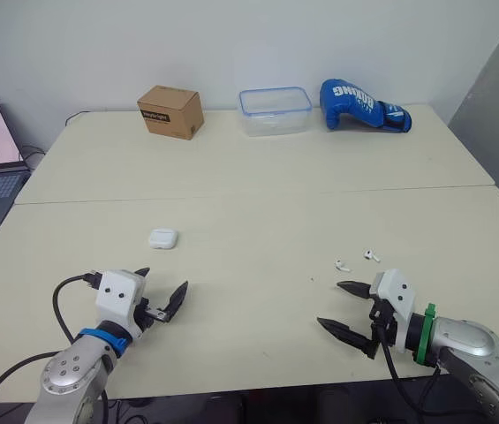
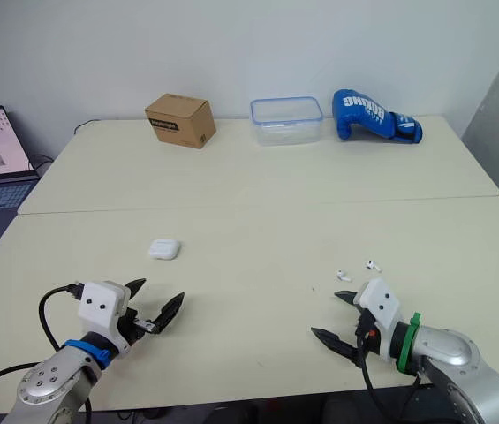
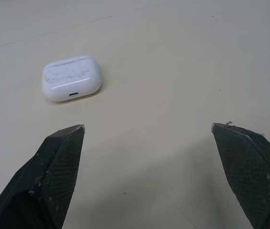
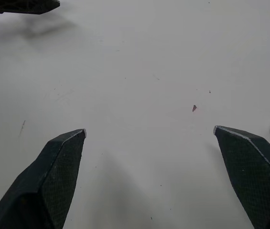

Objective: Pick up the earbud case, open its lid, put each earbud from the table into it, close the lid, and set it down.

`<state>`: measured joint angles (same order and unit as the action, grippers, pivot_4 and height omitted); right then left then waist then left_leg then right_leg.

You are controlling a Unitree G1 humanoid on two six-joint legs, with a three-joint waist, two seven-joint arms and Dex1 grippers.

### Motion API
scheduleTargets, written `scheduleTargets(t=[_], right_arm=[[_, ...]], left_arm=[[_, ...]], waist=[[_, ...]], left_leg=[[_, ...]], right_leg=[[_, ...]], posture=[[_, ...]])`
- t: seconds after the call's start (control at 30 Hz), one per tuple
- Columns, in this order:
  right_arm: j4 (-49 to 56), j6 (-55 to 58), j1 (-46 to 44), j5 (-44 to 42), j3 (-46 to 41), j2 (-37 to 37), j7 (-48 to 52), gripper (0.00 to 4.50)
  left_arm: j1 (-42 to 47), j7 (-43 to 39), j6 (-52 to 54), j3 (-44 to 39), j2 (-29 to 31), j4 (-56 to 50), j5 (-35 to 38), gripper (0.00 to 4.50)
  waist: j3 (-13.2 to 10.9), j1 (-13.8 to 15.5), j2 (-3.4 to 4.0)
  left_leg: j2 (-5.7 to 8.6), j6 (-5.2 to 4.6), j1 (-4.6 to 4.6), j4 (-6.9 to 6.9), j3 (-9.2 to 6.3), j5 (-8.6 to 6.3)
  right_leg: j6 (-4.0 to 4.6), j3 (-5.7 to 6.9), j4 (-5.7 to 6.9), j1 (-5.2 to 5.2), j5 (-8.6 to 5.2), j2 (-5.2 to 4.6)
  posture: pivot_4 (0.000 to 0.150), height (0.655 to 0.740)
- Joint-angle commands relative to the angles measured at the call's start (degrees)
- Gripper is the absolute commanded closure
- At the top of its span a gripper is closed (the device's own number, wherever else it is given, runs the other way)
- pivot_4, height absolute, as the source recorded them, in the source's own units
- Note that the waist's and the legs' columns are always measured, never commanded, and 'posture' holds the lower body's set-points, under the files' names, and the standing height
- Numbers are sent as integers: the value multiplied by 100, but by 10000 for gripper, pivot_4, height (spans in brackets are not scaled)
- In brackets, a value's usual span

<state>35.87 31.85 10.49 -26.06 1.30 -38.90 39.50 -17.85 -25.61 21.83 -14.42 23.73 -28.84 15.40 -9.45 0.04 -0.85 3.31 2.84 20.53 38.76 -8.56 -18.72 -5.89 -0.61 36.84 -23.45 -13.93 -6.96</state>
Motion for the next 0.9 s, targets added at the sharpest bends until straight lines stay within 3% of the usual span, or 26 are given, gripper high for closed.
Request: scheduleTargets(t=[0.03,0.3,0.57,0.9], right_arm=[[204,-8,-65,-107,-81,-14,43,0],[167,-40,-195,-92,-47,-43,167,0],[97,277,-1356,-554,-320,-556,706,0],[-345,332,-2588,-566,-199,-689,1101,0]], left_arm=[[-74,-46,-159,-131,51,-188,61,386],[24,67,274,-230,138,-264,157,386],[1567,303,2938,-650,949,-199,1120,386],[3118,767,4053,-311,1171,466,1053,386]], waist=[[0,-1,0],[0,-1,0],[-1,-10,1],[-4,-17,-3]], left_leg=[[0,0,0,0,0,0],[0,0,0,0,-1,0],[0,-1,-4,1,-10,0],[2,21,3,0,-11,12]], right_leg=[[0,0,0,0,0,0],[0,1,0,0,0,0],[-1,11,5,4,0,3],[-1,10,0,-1,-1,1]], posture=[[1500,7307],[1500,7307],[1500,7307],[1500,7307]])
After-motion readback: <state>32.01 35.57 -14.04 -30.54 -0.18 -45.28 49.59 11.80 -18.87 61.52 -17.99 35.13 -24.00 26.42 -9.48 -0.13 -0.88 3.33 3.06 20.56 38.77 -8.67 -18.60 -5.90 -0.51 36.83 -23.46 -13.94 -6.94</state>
